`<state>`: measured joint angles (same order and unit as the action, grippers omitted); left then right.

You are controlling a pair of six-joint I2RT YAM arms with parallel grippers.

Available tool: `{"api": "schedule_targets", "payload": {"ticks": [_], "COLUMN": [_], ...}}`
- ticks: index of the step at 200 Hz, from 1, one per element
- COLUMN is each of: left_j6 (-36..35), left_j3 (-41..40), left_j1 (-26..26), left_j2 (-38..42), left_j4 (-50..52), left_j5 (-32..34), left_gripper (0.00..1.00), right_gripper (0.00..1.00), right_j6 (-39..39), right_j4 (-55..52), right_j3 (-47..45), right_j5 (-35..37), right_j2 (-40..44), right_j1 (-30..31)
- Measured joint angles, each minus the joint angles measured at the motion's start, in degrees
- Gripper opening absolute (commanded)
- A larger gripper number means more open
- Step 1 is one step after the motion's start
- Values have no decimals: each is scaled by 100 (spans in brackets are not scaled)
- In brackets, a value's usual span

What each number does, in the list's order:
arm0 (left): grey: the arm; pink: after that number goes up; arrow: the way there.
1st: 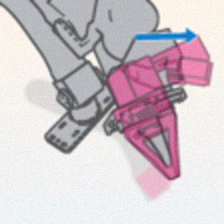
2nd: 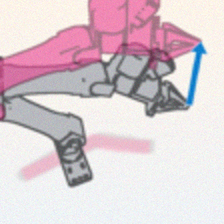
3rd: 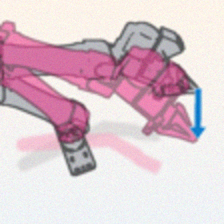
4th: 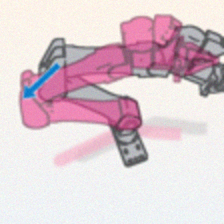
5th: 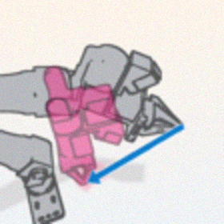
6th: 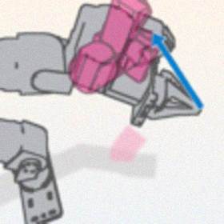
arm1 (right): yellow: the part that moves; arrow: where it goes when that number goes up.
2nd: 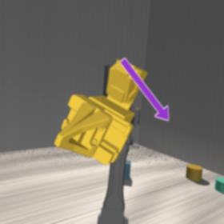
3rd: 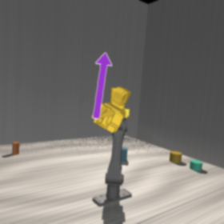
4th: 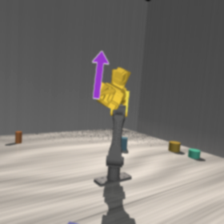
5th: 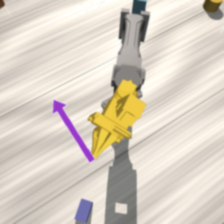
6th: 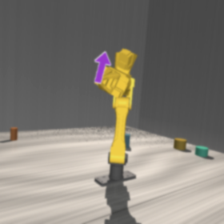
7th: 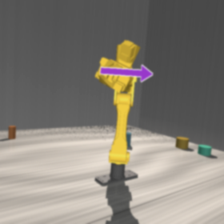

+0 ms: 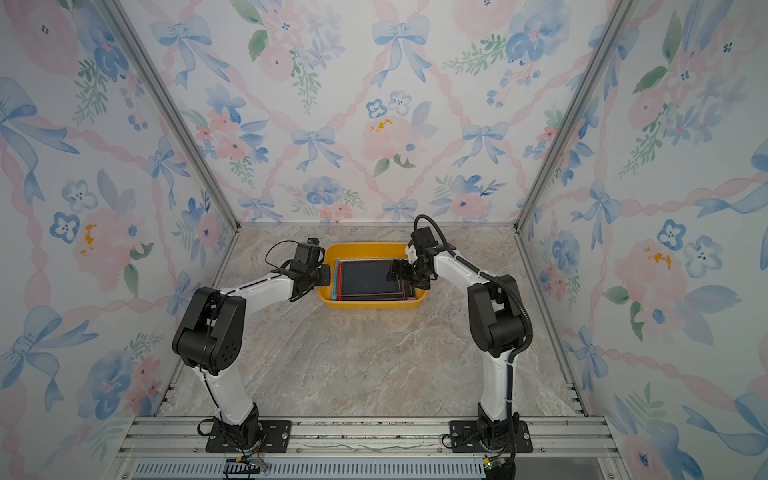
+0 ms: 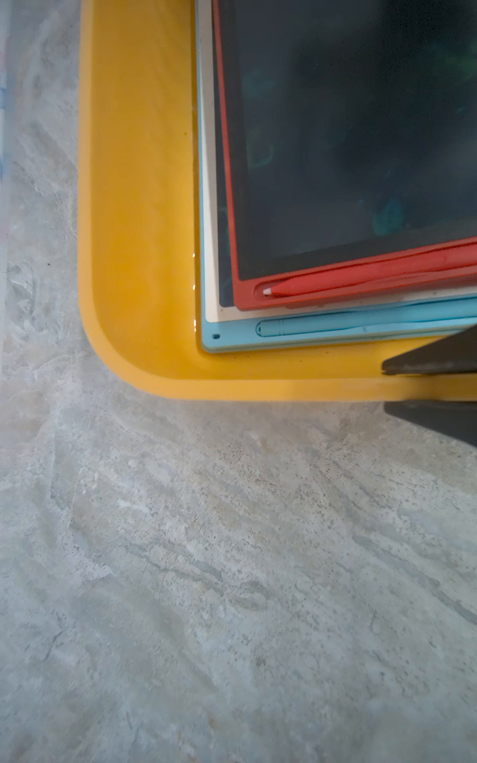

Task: Take out the writing tablet from the storage box
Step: Pick up the writing tablet from the storage box.

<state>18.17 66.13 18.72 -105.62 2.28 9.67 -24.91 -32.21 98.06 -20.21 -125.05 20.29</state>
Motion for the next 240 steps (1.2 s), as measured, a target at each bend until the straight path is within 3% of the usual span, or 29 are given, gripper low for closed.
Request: {"api": "schedule_targets", "payload": {"ticks": [50, 155, 240], "left_j6": [11, 35, 57], "left_j3": [44, 52, 52], "left_j1": [0, 0, 0], "left_j2": [-44, -48, -48], "left_j4": [2, 7, 7], "left_j5": [22, 26, 9], "left_gripper": [0, 0, 0], "right_gripper": [93, 90, 78], "right_j6": [2, 181, 236], "right_j4": [35, 7, 11], "right_j3": [-39, 129, 280], "right_j5": [-136, -232, -245], "right_j2": [22, -4, -337], "right_j1": [-39, -96, 103]}}
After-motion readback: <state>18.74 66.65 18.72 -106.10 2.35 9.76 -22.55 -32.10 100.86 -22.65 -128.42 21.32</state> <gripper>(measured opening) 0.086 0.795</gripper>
